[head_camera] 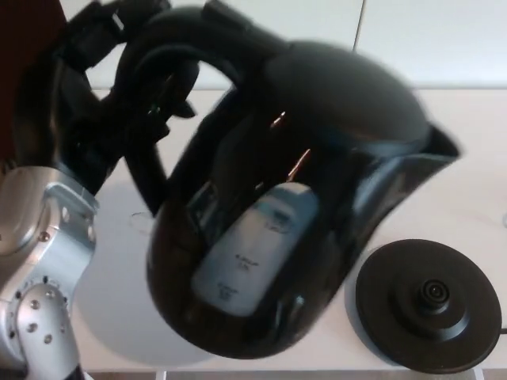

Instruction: The robot walk towards a table in front and uses its left hand to pick up the pot from the base and places it on the table

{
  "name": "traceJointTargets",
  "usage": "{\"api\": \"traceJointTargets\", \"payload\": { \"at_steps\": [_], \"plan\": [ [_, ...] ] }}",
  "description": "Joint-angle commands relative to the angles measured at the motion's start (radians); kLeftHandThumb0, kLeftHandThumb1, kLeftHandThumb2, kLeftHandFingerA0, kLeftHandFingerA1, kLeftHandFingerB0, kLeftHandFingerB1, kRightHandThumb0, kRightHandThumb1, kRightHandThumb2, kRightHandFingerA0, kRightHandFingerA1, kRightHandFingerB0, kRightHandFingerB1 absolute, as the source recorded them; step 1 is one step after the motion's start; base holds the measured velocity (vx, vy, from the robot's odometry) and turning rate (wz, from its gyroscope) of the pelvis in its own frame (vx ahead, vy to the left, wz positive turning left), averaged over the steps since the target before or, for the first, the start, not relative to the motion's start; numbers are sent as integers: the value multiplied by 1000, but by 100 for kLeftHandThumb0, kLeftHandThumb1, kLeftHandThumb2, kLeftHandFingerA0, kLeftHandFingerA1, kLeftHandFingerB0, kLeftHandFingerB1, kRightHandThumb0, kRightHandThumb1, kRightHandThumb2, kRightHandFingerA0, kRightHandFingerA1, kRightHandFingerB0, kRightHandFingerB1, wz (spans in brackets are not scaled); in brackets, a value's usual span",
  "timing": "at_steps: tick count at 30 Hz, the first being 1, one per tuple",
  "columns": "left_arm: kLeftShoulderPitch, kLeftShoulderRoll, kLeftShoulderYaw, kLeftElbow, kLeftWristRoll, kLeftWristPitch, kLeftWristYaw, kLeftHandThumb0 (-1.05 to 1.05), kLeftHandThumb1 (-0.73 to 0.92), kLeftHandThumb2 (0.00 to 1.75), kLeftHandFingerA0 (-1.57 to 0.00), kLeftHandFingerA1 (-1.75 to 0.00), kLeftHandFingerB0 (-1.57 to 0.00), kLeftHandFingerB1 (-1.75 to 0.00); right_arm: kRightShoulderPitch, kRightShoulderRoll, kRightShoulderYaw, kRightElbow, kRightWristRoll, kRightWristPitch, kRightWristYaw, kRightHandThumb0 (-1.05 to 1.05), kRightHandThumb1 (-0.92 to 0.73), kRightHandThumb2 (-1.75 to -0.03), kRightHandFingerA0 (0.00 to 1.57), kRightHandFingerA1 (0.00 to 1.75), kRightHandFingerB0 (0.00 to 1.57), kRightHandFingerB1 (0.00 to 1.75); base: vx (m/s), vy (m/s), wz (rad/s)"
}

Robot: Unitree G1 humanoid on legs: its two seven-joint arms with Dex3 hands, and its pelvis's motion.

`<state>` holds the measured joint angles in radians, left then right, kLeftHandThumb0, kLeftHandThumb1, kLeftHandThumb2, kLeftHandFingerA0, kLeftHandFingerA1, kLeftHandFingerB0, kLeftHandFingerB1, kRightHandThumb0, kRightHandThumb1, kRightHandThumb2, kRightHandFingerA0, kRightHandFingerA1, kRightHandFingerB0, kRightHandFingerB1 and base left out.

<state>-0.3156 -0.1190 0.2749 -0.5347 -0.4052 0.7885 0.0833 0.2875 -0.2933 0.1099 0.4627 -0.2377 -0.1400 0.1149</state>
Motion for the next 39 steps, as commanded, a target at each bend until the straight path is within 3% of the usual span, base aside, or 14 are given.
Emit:
{"api": "traceJointTargets", "payload": {
  "at_steps": [1,16,17,18,19,27,28,29,34,35,36,37,38,39],
  "plan": [
    [-2,30,18,71,-8,-101,-31,-14,85,66,-93,-153,-69,-92,5,-18,-7,9,6,-21,2,-36,-64,-58,51,46,46,41,0,0,0],
    [-71,33,-110,410,172,-294,30,-14,87,65,-86,-153,-55,-108,-5,-11,3,-4,-8,-15,-13,-35,-63,-58,51,45,49,43,0,0,0],
    [-78,34,-135,428,198,-317,38,-16,87,65,-90,-149,-59,-104,-9,-11,1,-5,-4,-18,-11,-39,-47,-82,46,58,38,52,0,0,0],
    [-80,34,-145,435,209,-326,42,-16,87,65,-90,-149,-59,-104,-11,-11,0,-5,-3,-18,-10,-39,-47,-82,46,58,38,52,0,0,0],
    [-84,37,-169,439,231,-335,49,-15,89,66,-85,-153,-55,-105,-18,-12,2,-7,-7,-10,-11,-35,-63,-58,51,45,48,42,0,0,0],
    [-59,23,-232,439,262,-374,59,-13,89,66,-85,-148,-59,-96,-32,-10,-1,-24,0,12,0,-35,-63,-58,51,45,48,42,0,0,0],
    [-46,19,-237,442,256,-388,46,-12,87,65,-89,-142,-62,-88,-29,-11,2,-33,-8,16,-5,-35,-63,-58,52,44,48,42,0,0,0],
    [-33,19,-240,446,252,-406,30,-10,87,67,-89,-143,-64,-78,-28,-12,4,-41,-12,22,-5,-40,-48,-82,46,57,38,52,0,0,0],
    [-12,44,-244,465,246,-466,-26,-17,82,64,-96,-110,-59,-45,-33,-16,7,-58,-16,40,2,-40,-48,-82,45,56,38,52,0,0,0],
    [-10,72,-247,465,241,-482,-69,-38,70,62,-90,-60,-39,-34,-38,-15,4,-58,-16,43,-2,-39,-48,-81,46,57,39,52,0,0,0],
    [-7,96,-251,460,235,-486,-103,-54,55,79,-59,-55,-26,-42,-40,-14,2,-61,-16,49,-3,-39,-48,-81,45,57,38,52,0,0,0],
    [-5,102,-252,458,232,-486,-110,-54,55,79,-59,-55,-26,-42,-40,-14,2,-63,-16,52,-3,-39,-48,-81,45,57,38,52,0,0,0],
    [-2,120,-255,450,222,-476,-138,-63,52,78,-36,-46,-12,-37,-40,-15,3,-65,-18,55,-3,-34,-62,-58,50,44,48,42,0,0,0],
    [2,160,-255,425,187,-440,-204,-75,49,83,-7,-33,-7,-20,-42,-15,4,-58,-20,50,-6,-39,-48,-81,46,57,40,52,0,0,0]
  ]
}}
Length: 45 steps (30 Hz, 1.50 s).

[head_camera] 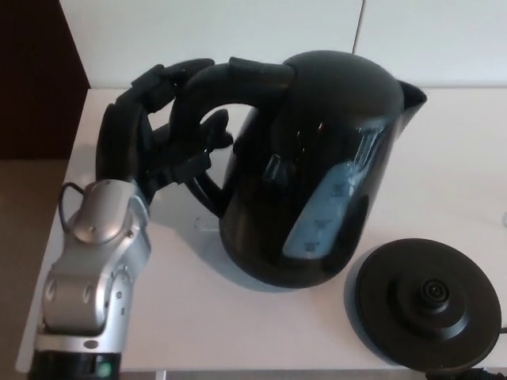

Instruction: The robot walk towards a table in front and uses its left hand to pick up the pot from the base and places it on the table

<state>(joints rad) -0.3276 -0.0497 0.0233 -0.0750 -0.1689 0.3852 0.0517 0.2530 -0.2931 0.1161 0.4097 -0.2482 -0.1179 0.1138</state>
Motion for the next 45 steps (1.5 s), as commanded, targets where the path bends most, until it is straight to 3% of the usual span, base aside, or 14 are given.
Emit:
{"api": "traceJointTargets", "payload": {
  "at_steps": [1,4,5,6,7,15,16,20,22,23,30,31,32,45],
  "plan": [
    [15,100,-3,-40,-58,-28,-188,-75,49,83,-7,-33,-7,-20,-8,-15,-2,-3,-10,26,-5,-39,-48,-81,46,57,40,52,0,0,0],
    [13,153,4,-43,-98,-14,-271,-76,48,86,0,-11,0,-12,-8,-16,-4,-8,-9,39,-1,-39,-48,-80,45,56,40,52,0,0,0],
    [10,183,16,-39,-126,2,-318,-82,59,58,0,-3,0,-7,-9,-14,-6,-9,-6,43,1,-39,-47,-80,44,55,39,51,0,0,0],
    [7,210,27,-38,-153,24,-356,-84,48,88,0,0,0,-2,-7,-13,-6,-9,-3,41,2,-39,-46,-79,43,55,39,51,0,0,0],
    [4,223,31,-36,-165,33,-373,-86,58,58,0,0,0,0,-7,-12,-7,-6,-3,39,1,-38,-46,-79,43,55,39,51,0,0,0],
    [-3,334,72,-27,-264,120,-507,-89,56,56,0,0,0,0,-4,-15,-3,0,-11,35,-4,-39,-46,-78,44,54,40,51,0,0,0],
    [-5,356,71,-32,-269,138,-523,-92,54,57,0,0,0,0,-4,-16,-5,-1,-9,36,-2,-32,-60,-58,48,42,48,41,0,0,0],
    [-8,456,53,-58,-261,199,-570,-88,55,57,0,0,0,0,-2,-20,-10,-7,-4,40,3,-31,-60,-58,48,43,48,41,0,0,0],
    [-1,482,51,-67,-266,207,-586,-89,52,58,0,0,0,0,-1,-20,-10,-7,-4,39,4,-37,-46,-78,44,54,40,51,0,0,0],
    [13,498,51,-71,-265,195,-601,-80,44,80,0,0,0,0,-1,-18,-10,-9,-3,41,3,-32,-60,-58,49,43,48,41,0,0,0],
    [35,609,-70,-107,-152,132,-654,-61,40,66,0,0,0,0,-6,-11,-13,5,2,33,-1,-31,-59,-57,49,43,49,42,0,0,0],
    [37,626,-100,-109,-116,107,-651,-63,41,67,0,0,0,0,-9,-11,-12,2,0,39,-1,-39,-45,-78,43,54,40,51,0,0,0],
    [40,640,-128,-112,-83,84,-647,-63,41,67,0,0,0,0,-11,-11,-11,-1,-3,45,0,-39,-45,-78,43,54,40,51,0,0,0],
    [52,638,-309,-69,97,-4,-588,-68,41,77,0,-9,0,-2,-19,-12,-9,-11,-3,34,2,-40,-47,-80,45,56,40,52,0,0,0]
  ]
}}
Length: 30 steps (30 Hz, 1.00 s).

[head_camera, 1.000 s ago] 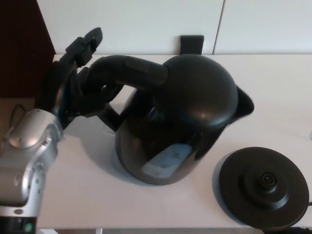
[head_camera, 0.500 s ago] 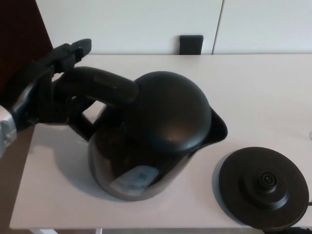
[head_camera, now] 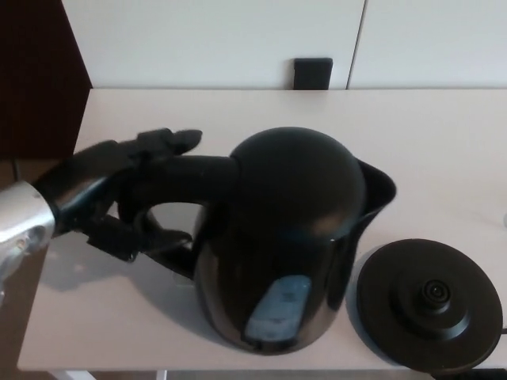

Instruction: The robot walk towards a table in front and uses its left hand to pick up the pot from the base and places it on the table

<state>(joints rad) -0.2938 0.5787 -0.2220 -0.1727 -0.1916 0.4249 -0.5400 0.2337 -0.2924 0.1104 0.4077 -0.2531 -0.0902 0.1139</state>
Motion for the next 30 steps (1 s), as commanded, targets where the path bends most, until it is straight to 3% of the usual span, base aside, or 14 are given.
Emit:
{"api": "traceJointTargets", "payload": {
  "at_steps": [1,9,10,20,21,24,25,29,30],
  "plan": [
    [18,10,-73,31,130,-45,5,-68,41,77,0,-9,0,-2,1,-13,-3,-13,2,10,3,-40,-47,-80,45,56,40,52,0,0,0],
    [16,-1,-66,57,115,-56,-29,-70,42,78,0,-3,0,0,-2,-19,-1,-8,1,-1,8,-39,-46,-79,44,56,40,52,0,0,0],
    [5,4,-51,55,102,-46,-44,-76,47,54,0,0,0,0,-2,-19,-3,-5,3,-3,8,-39,-46,-79,45,56,40,52,0,0,0],
    [-33,40,127,15,-34,17,-148,-85,51,57,0,0,0,0,9,-19,-12,-20,12,11,14,-39,-45,-78,45,56,40,52,0,0,0],
    [-30,47,155,6,-47,22,-154,-83,53,57,0,0,0,0,8,-17,-12,-15,11,8,12,-33,-59,-58,50,44,50,42,0,0,0],
    [-23,53,202,-12,-62,36,-169,-83,53,57,0,0,0,0,7,-15,-12,-6,11,4,8,-33,-59,-58,50,44,50,42,0,0,0],
    [-12,66,303,23,-131,39,-190,-86,50,56,0,0,0,0,4,-16,-10,3,10,3,10,-38,-44,-76,42,53,42,52,0,0,0],
    [-8,65,358,37,-157,47,-211,-86,50,56,0,0,0,0,2,-16,-8,8,9,1,11,-38,-44,-76,42,53,42,52,0,0,0],
    [-8,112,446,105,-211,47,-276,-88,49,55,0,0,0,0,0,-16,-7,14,12,3,17,-30,-58,-57,50,43,49,42,0,0,0]
  ]
}}
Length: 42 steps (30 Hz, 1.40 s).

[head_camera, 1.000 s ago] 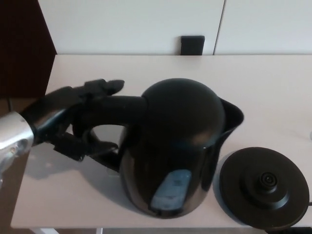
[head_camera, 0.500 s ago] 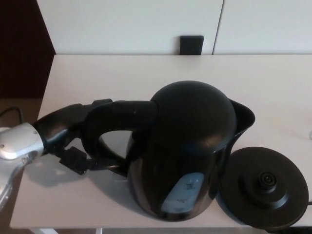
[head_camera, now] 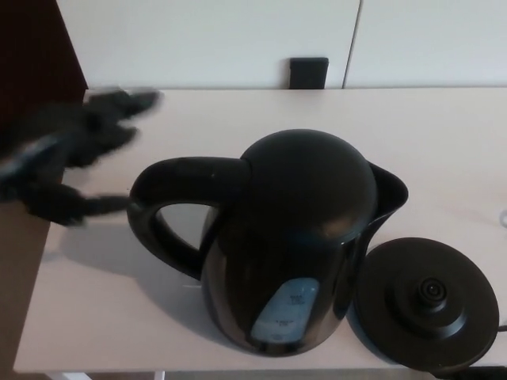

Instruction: The robot walk towards a table in front and uses its left hand to pick up the pot from the base and places it on the table

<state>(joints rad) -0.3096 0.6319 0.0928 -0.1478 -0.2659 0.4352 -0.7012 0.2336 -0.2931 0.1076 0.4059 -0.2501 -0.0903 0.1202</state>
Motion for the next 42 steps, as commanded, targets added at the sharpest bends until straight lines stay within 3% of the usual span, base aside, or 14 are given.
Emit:
{"api": "traceJointTargets", "payload": {
  "at_steps": [1,10,13,17,18,20,23,24,26,29,30,33,34,42],
  "plan": [
    [7,79,170,110,-160,38,-144,-88,49,55,0,0,0,0,0,-16,-4,18,10,4,13,-30,-58,-57,50,43,49,42,0,0,0],
    [155,276,412,307,-254,-9,-444,-90,46,56,0,0,0,0,-21,-24,-4,58,11,-7,22,-31,-58,-57,49,44,48,42,0,0,0],
    [228,278,474,346,-258,-6,-442,-99,42,69,0,0,0,0,-28,-28,-5,68,9,-6,24,-31,-58,-57,49,43,48,42,0,0,0],
    [281,244,558,413,-289,4,-418,-93,44,62,0,0,0,0,-30,-30,-10,76,12,-11,26,-32,-58,-57,48,43,48,42,0,0,0],
    [339,156,625,427,-290,-25,-322,-70,45,74,0,-1,0,0,-30,-33,-16,84,18,-17,26,-34,-59,-57,47,43,46,41,0,0,0],
    [497,-64,736,486,-283,-101,-140,-64,44,75,0,-9,0,-9,-23,-35,-30,105,36,-37,29,-34,-59,-58,48,44,47,42,0,0,0],
    [504,-85,748,481,-274,-103,-136,-64,44,75,0,-9,0,-9,-24,-34,-32,110,37,-41,29,-34,-59,-58,48,44,47,42,0,0,0],
    [553,-155,718,509,-218,-151,-82,-63,47,82,0,-19,0,-19,-7,-31,-36,121,39,-49,20,-42,-44,-79,43,55,38,51,0,0,0],
    [640,-290,649,572,-110,-236,27,-65,52,85,0,-19,0,-19,24,-21,-45,141,44,-66,0,-42,-44,-79,44,56,38,51,0,0,0],
    [649,-307,635,580,-100,-253,45,-65,52,85,0,-19,0,-19,27,-19,-46,145,45,-71,-3,-42,-44,-79,44,56,38,51,0,0,0],
    [641,-329,578,677,-47,-291,82,-72,63,97,0,-25,-2,-22,52,-11,-59,148,56,-83,-17,-39,-61,-59,47,42,43,39,0,0,0],
    [629,-363,477,831,43,-354,138,-74,67,88,0,-19,0,-17,93,2,-86,154,79,-108,-36,-37,-61,-59,48,43,41,39,0,0,0],
    [628,-358,427,849,79,-366,157,-78,74,103,0,-17,0,-15,101,2,-98,158,86,-119,-34,-38,-61,-58,48,42,42,39,0,0,0],
    [609,-354,258,970,172,-543,257,-78,71,103,0,-16,0,-17,99,26,-133,183,90,-154,-69,-42,-61,-59,45,43,33,37,0,0,0]
  ]
}}
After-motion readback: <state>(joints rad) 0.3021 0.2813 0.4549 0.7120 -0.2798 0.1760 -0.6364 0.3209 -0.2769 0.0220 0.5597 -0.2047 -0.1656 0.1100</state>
